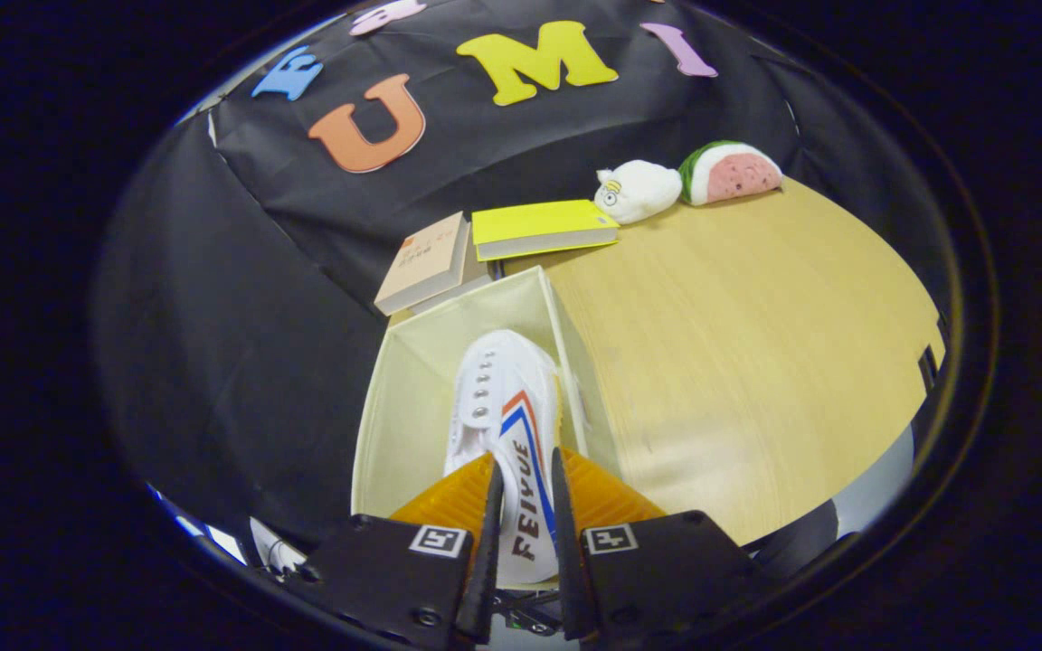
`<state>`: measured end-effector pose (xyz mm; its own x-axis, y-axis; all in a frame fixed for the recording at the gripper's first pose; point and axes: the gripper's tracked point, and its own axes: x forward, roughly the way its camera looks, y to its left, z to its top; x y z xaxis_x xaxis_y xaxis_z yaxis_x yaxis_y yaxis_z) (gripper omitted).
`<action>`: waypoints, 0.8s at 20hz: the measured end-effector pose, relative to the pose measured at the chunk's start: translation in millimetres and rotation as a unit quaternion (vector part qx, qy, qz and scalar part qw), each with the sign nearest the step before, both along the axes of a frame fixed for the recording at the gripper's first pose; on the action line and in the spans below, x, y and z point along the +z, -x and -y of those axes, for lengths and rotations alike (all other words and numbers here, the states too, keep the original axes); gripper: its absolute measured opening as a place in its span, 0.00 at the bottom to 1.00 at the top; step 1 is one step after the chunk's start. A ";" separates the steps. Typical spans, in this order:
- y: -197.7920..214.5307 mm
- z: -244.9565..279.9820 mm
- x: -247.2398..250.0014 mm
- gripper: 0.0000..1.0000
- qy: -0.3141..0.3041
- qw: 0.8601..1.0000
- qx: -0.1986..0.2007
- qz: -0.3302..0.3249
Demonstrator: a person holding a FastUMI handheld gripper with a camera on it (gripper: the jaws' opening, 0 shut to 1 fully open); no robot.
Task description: Open the storage box then place both shoes into the box .Put the left shoe in first, then the right shoe, with the right side of both shoes facing outward in a uniform manner.
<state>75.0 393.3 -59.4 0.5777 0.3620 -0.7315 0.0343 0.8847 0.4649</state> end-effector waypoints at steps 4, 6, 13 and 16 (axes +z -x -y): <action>-7.9 5.3 30.5 0.69 0.042 0.993 0.048 0.097; -10.6 15.3 42.3 0.97 0.090 0.981 0.065 0.157; -9.2 89.6 87.9 0.97 0.169 0.932 0.030 0.321; 6.9 146.0 102.1 0.98 0.204 0.897 -0.013 0.391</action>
<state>68.1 247.4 42.7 0.9765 0.1361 -0.1668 -0.1391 0.9902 -0.0067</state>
